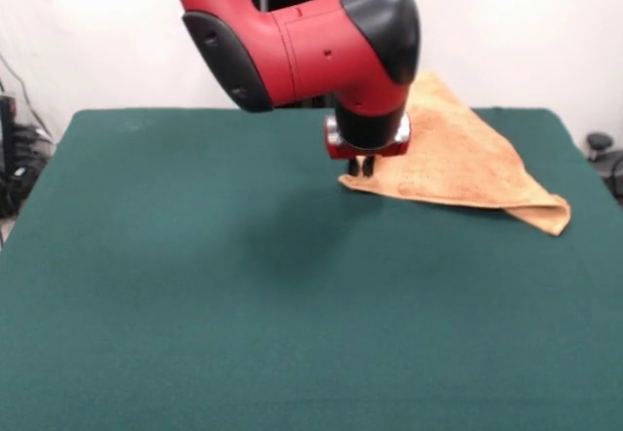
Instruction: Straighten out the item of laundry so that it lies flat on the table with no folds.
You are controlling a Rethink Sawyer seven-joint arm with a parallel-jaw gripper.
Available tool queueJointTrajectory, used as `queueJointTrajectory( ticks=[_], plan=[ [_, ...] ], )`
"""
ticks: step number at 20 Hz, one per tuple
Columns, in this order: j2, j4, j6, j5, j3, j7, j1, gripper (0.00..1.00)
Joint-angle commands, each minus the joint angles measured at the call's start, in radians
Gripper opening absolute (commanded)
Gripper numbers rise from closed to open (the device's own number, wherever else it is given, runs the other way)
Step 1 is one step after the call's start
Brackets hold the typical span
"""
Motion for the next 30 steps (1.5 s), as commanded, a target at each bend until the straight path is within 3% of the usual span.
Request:
queueJointTrajectory(
  ticks=[1,5,9,30],
  plan=[
    [0.073,-0.151,-0.174,-0.104,0.061,-0.174,-0.029,0.00],
    [0.131,-0.255,-0.077,-0.096,0.109,-0.321,-0.059,0.00],
    [0.163,-0.305,-0.048,-0.122,0.140,-0.377,-0.077,0.00],
    [0.182,-0.445,0.164,-0.221,0.261,-0.491,-0.107,0.00]
  ],
)
